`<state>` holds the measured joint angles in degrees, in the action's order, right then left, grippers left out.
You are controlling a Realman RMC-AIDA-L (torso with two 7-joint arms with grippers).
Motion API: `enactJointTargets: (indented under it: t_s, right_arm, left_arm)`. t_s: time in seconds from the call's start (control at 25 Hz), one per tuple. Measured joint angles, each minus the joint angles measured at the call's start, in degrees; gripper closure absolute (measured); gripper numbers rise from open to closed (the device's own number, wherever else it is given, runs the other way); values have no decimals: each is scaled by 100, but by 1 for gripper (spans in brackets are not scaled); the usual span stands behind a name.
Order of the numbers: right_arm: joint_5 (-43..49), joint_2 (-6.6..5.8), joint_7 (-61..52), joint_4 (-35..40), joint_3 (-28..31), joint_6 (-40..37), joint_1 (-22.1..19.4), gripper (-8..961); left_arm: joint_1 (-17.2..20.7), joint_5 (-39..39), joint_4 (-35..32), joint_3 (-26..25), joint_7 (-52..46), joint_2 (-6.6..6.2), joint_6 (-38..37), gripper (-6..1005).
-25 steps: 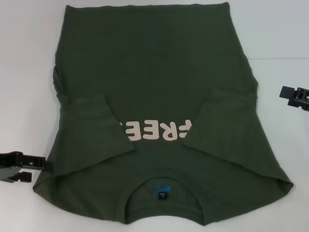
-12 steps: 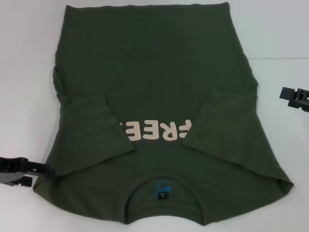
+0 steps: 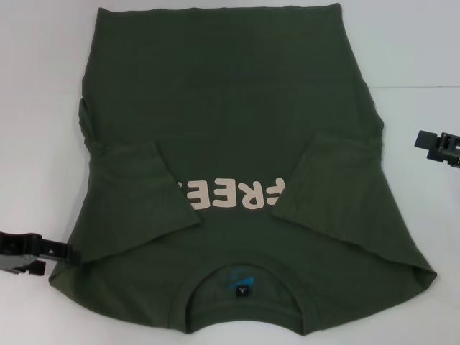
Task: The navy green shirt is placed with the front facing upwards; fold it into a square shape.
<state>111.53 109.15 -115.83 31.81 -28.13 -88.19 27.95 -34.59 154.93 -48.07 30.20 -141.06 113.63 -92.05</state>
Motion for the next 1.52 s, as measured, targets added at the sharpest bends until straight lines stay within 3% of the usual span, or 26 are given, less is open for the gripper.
enactJointTargets:
  t_s: [0.68,1.0,1.52]
  right_arm:
    - [9,0,0,0,0,-17,0,10]
    - [9,0,0,0,-9,-15,6,11]
    - [9,0,9,0,-9,-1,1,10]
  left_arm:
    - [-100,68,133,168,-49,26,-10,157]
    - [-278,-4,617,90,-46,-69,-123,158]
    - [-363,-25,788,30,-106,-88,-79,160]
